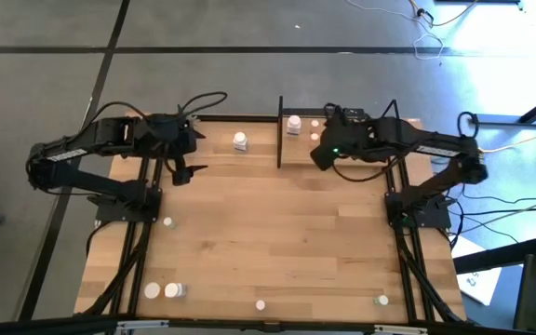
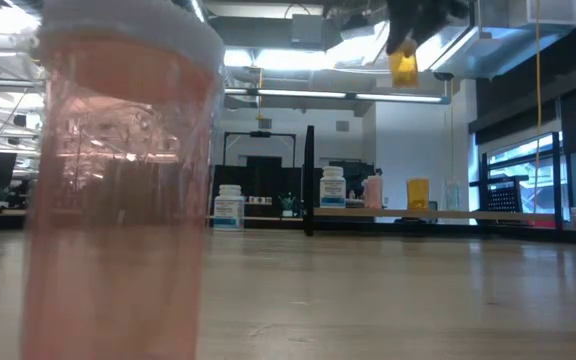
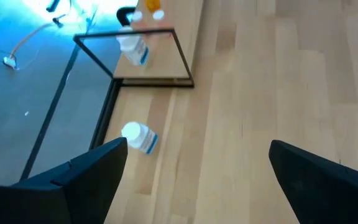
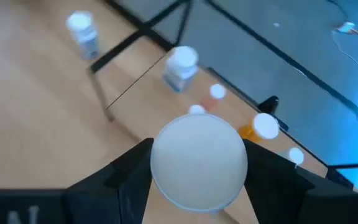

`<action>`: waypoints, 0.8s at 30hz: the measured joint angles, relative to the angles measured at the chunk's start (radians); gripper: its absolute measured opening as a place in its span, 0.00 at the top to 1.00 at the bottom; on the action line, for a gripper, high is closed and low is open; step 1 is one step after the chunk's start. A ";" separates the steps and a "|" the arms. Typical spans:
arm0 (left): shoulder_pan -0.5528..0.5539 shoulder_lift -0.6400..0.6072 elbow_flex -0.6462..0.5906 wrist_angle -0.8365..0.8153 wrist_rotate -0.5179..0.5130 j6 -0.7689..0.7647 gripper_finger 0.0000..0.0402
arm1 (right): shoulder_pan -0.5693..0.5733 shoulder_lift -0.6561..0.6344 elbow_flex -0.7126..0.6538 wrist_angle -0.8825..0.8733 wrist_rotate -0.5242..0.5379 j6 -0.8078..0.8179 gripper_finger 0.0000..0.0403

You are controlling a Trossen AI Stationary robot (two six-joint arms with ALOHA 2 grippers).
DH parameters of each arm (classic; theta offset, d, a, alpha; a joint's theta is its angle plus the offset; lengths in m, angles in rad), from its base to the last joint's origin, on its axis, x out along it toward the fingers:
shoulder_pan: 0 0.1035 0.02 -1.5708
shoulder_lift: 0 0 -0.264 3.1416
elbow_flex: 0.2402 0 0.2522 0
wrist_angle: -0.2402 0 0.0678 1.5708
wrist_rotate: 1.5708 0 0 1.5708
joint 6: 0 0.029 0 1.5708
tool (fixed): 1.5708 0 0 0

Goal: Pick and place medicine bottles onto shelf by color
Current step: Put the top left orange pill bottle on the shelf

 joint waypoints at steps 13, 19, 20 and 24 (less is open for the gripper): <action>0.102 0.000 0.000 0.139 0.053 -0.012 0.04 | -0.166 -0.230 -0.583 0.485 0.010 -0.019 0.44; 0.142 0.001 -0.001 0.193 0.129 -0.020 0.04 | -0.240 -0.229 -0.735 0.634 0.015 0.008 0.44; 0.149 0.001 -0.001 0.205 0.157 -0.015 0.04 | -0.251 -0.228 -0.756 0.662 0.014 0.008 0.44; 0.174 0.001 -0.001 0.237 0.223 -0.011 0.04 | -0.292 -0.228 -0.821 0.755 0.016 0.008 0.44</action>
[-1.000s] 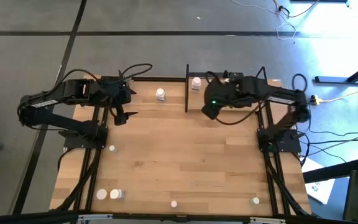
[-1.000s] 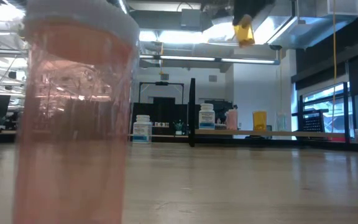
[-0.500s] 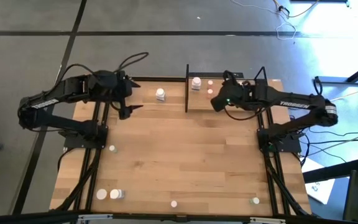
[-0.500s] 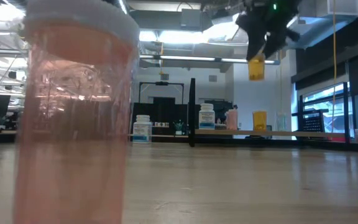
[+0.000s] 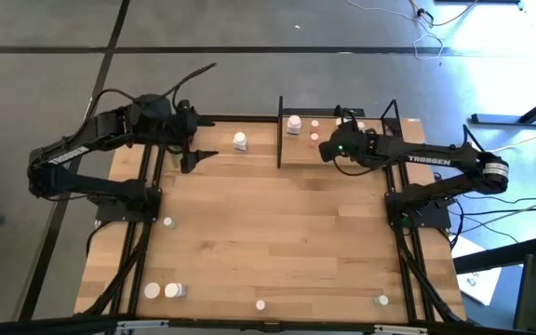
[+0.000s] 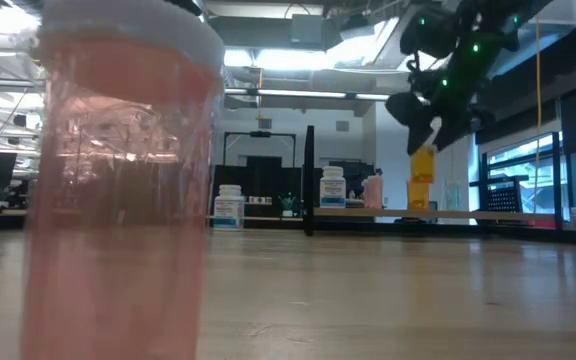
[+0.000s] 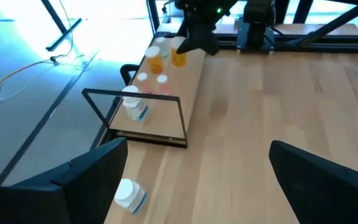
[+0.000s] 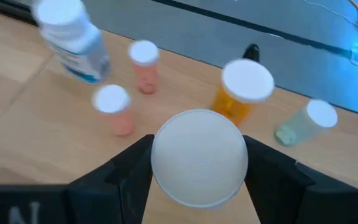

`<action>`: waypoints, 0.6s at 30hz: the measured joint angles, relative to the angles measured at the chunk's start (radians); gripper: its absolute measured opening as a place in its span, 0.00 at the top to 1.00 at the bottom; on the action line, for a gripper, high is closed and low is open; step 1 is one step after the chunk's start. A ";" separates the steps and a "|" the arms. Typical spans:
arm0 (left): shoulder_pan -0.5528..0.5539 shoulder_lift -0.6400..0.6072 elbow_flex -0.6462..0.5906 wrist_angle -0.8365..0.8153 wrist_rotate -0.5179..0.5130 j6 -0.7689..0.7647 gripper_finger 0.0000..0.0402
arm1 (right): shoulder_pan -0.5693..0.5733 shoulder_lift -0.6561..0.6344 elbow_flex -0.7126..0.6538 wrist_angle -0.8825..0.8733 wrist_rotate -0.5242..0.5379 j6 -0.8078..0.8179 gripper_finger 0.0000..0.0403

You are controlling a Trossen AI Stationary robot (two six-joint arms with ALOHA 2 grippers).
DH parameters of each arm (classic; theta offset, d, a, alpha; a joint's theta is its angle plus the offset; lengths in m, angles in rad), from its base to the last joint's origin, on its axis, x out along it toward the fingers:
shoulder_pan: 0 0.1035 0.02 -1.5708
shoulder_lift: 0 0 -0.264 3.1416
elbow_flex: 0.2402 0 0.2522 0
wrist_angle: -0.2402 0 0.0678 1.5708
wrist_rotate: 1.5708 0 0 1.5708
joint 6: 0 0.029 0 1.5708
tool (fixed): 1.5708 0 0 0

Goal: Pick and place medicine bottles onto shelf by color
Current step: Put the top left orange pill bottle on the shelf

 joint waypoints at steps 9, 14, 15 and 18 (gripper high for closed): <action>0.035 0.013 0.000 0.007 0.001 -0.030 0.04 | -0.061 0.000 -0.095 0.092 -0.039 -0.026 0.44; 0.045 0.014 0.000 0.007 0.002 -0.038 0.04 | -0.059 0.000 -0.128 0.139 -0.054 -0.035 0.44; 0.045 0.014 0.000 0.006 0.001 -0.039 0.04 | -0.059 0.000 -0.136 0.150 -0.053 -0.039 0.44; 0.045 0.014 0.000 0.007 0.001 -0.038 0.04 | -0.059 0.001 -0.144 0.157 -0.053 -0.049 0.44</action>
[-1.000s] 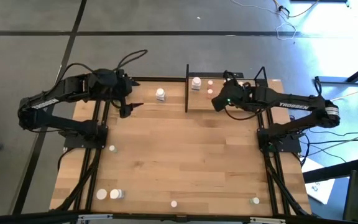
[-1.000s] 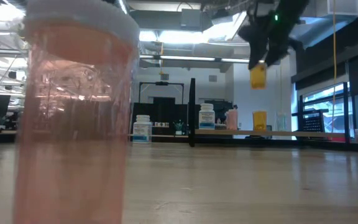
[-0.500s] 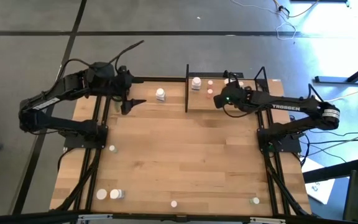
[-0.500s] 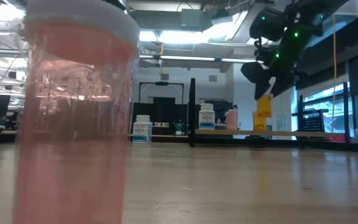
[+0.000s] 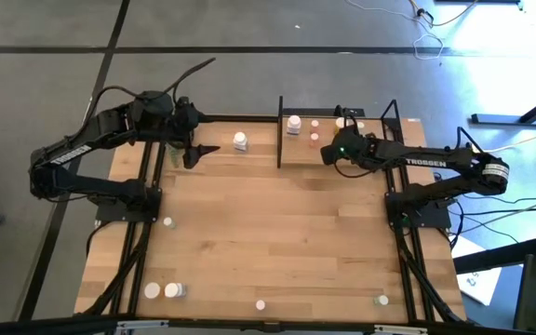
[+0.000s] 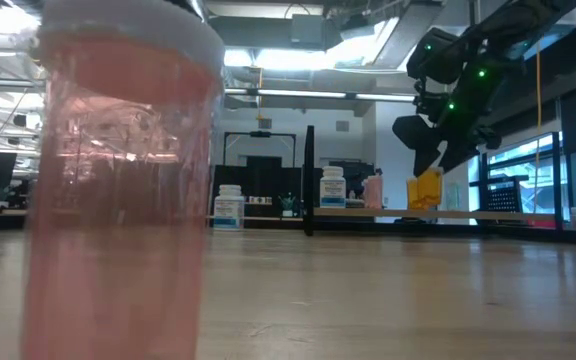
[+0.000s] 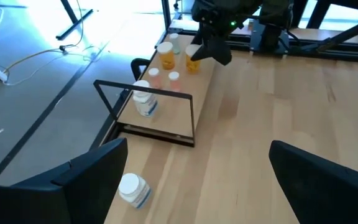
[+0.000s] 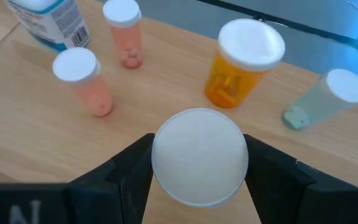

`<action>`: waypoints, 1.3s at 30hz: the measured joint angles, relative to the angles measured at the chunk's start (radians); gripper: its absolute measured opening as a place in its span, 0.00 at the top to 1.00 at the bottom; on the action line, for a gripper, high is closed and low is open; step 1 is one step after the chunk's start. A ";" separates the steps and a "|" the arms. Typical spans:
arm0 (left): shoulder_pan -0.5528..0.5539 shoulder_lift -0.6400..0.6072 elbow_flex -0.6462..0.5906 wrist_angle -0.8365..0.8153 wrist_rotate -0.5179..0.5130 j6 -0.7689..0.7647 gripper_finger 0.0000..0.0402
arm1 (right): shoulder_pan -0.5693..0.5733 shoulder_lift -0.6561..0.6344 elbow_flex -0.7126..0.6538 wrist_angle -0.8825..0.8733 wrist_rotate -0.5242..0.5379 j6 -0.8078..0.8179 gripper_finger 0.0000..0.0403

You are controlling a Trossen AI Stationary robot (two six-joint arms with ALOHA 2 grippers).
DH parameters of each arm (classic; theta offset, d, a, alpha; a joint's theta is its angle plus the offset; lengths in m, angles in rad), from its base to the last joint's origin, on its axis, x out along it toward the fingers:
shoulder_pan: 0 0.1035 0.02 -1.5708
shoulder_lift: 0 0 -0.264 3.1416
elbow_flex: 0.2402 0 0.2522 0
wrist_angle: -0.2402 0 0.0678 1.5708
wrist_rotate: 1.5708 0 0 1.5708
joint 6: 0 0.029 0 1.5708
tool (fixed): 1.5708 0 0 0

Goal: Pick and place medicine bottles onto shelf by color
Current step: Put the top left orange pill bottle on the shelf

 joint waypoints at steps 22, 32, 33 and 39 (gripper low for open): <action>0.000 0.000 0.000 0.001 0.000 0.008 0.04 | -0.008 0.014 0.000 0.001 0.000 -0.025 0.42; 0.000 0.000 0.000 0.002 -0.001 0.008 0.04 | -0.008 0.042 0.001 0.002 0.001 -0.028 0.42; 0.000 0.000 0.000 0.002 -0.001 0.008 0.04 | -0.008 0.042 0.001 0.002 -0.001 -0.029 0.42; 0.000 0.000 0.000 0.002 -0.001 0.008 0.04 | -0.008 0.042 0.001 0.002 -0.004 -0.001 0.42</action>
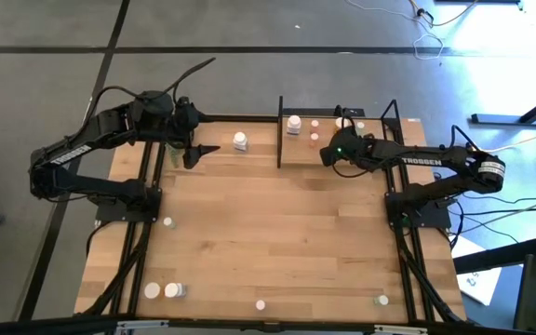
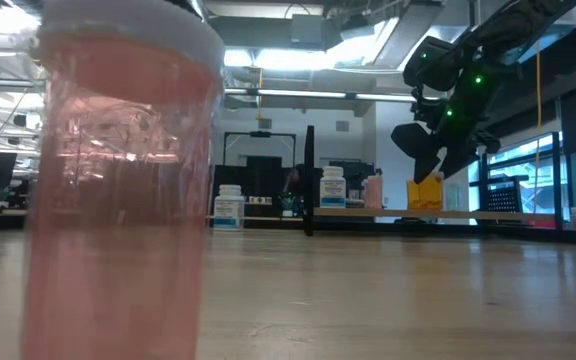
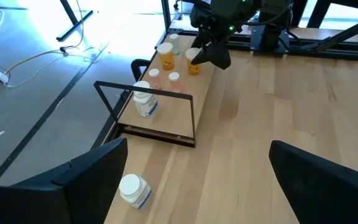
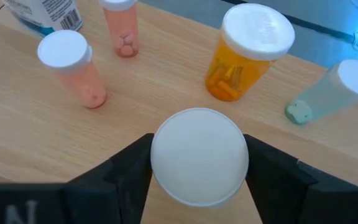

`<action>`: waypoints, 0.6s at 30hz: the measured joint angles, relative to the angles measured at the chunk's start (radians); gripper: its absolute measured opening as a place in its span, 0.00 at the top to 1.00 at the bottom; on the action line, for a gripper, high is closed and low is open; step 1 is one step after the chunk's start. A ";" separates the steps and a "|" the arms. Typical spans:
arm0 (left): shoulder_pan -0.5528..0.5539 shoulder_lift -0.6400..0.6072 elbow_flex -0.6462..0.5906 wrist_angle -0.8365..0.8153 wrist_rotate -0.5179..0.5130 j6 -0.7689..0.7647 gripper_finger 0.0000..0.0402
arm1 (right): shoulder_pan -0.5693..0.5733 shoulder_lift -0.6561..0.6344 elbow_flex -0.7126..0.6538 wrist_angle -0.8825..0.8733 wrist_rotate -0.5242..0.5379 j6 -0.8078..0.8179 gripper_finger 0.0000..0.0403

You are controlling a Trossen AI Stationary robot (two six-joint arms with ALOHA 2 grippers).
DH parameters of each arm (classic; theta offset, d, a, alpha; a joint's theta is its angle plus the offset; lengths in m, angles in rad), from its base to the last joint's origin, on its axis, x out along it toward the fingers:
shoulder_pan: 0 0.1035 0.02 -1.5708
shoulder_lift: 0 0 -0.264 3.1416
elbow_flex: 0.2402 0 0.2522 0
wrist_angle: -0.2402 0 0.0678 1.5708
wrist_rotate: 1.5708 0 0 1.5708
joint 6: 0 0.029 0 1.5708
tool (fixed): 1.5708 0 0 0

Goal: Pick and place medicine bottles onto shelf by color
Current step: Put the top left orange pill bottle on the shelf

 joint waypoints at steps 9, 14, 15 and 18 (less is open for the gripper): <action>0.000 0.000 0.000 0.000 0.000 0.000 0.04 | -0.005 0.000 0.000 0.000 0.003 -0.042 0.42; 0.000 0.000 0.000 0.000 0.000 0.000 0.04 | -0.019 0.000 0.000 0.000 0.003 -0.023 0.35; 0.000 0.000 0.000 0.000 -0.001 0.000 0.04 | -0.021 0.000 0.000 0.001 0.003 -0.015 0.34; 0.000 0.000 0.000 0.000 -0.010 0.000 0.04 | -0.022 0.000 0.000 0.011 0.004 -0.004 0.32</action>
